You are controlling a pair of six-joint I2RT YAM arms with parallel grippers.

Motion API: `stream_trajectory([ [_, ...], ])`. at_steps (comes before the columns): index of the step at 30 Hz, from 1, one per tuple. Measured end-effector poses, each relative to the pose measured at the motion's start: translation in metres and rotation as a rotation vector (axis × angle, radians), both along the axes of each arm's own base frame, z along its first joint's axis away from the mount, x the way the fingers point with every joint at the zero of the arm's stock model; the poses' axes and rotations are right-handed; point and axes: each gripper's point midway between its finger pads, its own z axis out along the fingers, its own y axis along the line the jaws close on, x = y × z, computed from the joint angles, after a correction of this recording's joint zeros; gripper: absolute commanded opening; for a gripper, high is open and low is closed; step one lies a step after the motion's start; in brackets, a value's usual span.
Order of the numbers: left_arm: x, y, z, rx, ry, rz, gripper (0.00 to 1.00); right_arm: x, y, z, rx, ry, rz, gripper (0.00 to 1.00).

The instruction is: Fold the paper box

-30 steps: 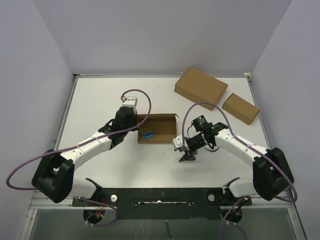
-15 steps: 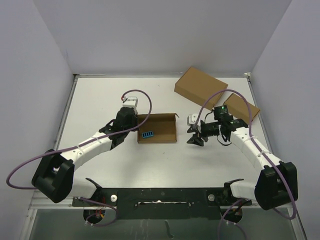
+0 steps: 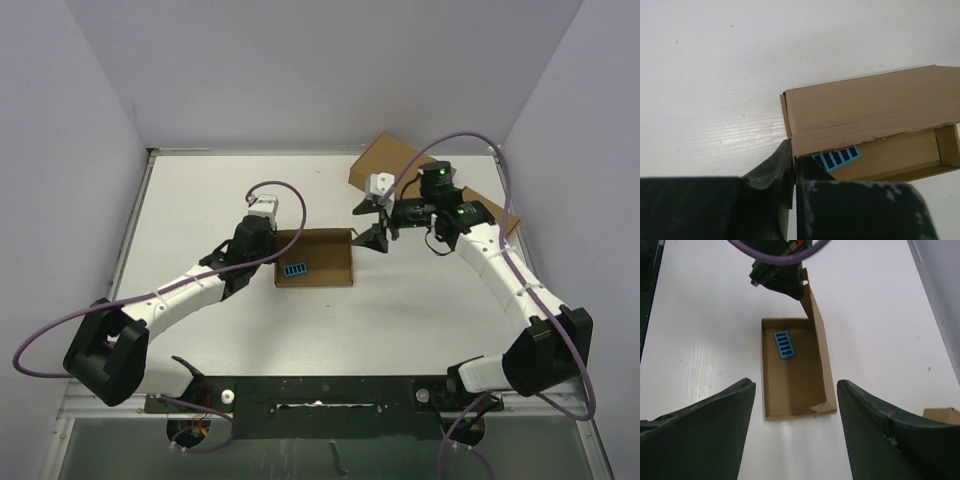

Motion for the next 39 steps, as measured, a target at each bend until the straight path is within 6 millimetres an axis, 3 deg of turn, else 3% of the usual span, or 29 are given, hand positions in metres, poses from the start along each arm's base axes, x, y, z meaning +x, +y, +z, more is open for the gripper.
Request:
stream_trajectory([
  [4,-0.001,-0.001,0.0,0.006,-0.001,-0.006,0.0,0.0,0.032,-0.008,-0.082,-0.036,0.066,0.67],
  [6,-0.001,-0.001,0.0,0.008,-0.002,-0.007,0.0,0.002,0.04,-0.02,-0.133,-0.043,0.075,0.66],
  [7,-0.001,-0.002,0.0,0.009,-0.002,-0.008,0.0,0.004,0.043,-0.037,-0.198,-0.045,0.07,0.65],
  [19,-0.003,-0.004,0.0,0.012,-0.004,-0.015,0.0,0.024,0.044,-0.081,-0.41,-0.091,0.012,0.48],
  [30,-0.003,-0.004,0.0,0.012,-0.004,-0.016,0.0,0.041,0.042,-0.093,-0.464,-0.116,-0.026,0.05],
  [35,-0.003,-0.004,0.0,0.012,-0.003,-0.016,0.0,0.045,0.042,-0.093,-0.47,-0.145,-0.031,0.0],
  [39,-0.004,-0.005,0.0,0.009,0.0,-0.018,0.12,0.044,0.041,-0.098,-0.471,-0.161,-0.029,0.0],
])
